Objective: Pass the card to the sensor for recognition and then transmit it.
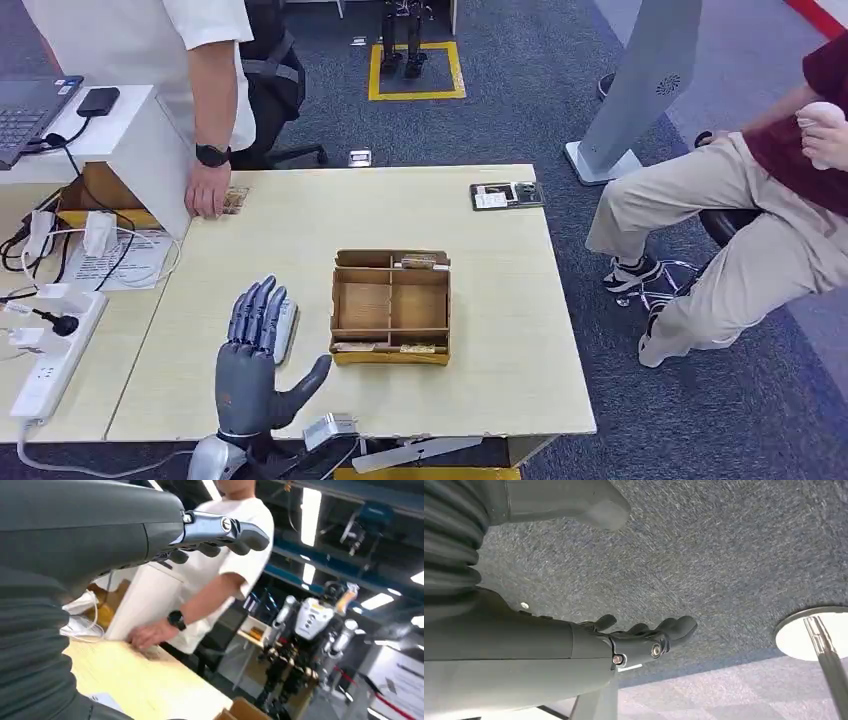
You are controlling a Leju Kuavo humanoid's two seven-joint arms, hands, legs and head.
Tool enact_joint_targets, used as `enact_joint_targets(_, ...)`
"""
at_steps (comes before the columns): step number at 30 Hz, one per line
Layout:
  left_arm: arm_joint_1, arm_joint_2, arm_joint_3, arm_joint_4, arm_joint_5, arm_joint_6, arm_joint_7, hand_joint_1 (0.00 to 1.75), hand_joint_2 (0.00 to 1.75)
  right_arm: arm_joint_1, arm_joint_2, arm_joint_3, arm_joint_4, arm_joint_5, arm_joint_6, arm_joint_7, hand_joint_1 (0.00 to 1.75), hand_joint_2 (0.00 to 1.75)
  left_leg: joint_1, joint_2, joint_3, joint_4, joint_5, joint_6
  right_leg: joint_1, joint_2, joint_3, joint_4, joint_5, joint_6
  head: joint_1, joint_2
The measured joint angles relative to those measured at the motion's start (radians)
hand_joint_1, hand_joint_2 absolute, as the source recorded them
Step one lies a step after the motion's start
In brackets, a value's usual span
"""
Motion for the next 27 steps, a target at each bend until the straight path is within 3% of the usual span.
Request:
enact_joint_targets(7, -0.027, 0.052, -0.102, 0.042, 0.026, -0.072, 0.01, 0.0, 1.75, 0.0, -0.003, 0.0, -0.003, 0.002, 0.0, -0.001, 0.0, 1.75, 0.0, 0.0, 0.0, 0.0, 0.0, 0.0, 0.0, 0.0, 0.0, 0.0, 0.0, 0.0, 0.0, 0.0)
enact_joint_targets(16, -0.066, 0.074, -0.188, 0.093, 0.035, -0.111, -0.013, 0.0, 1.75, 0.001, -0.01, 0.0, -0.004, 0.043, 0.0, -0.006, 0.0, 1.75, 0.0, 0.0, 0.0, 0.0, 0.0, 0.0, 0.0, 0.0, 0.0, 0.0, 0.0, 0.0, 0.0, 0.0)
enact_joint_targets(22, -0.113, 0.084, -0.219, 0.121, -0.059, -0.222, 0.085, 0.0, 1.75, 0.001, -0.01, 0.0, -0.004, 0.052, 0.0, -0.005, 0.0, 1.75, 0.0, 0.0, 0.0, 0.0, 0.0, 0.0, 0.0, 0.0, 0.0, 0.0, 0.0, 0.0, 0.0, 0.0)
enact_joint_targets(27, -0.142, 0.094, -0.231, 0.132, -0.09, -0.252, 0.117, 0.0, 1.75, 0.002, -0.01, 0.0, -0.004, 0.053, 0.0, -0.004, 0.0, 1.75, 0.0, 0.0, 0.0, 0.0, 0.0, 0.0, 0.0, 0.0, 0.0, 0.0, 0.0, 0.0, 0.0, 0.0)
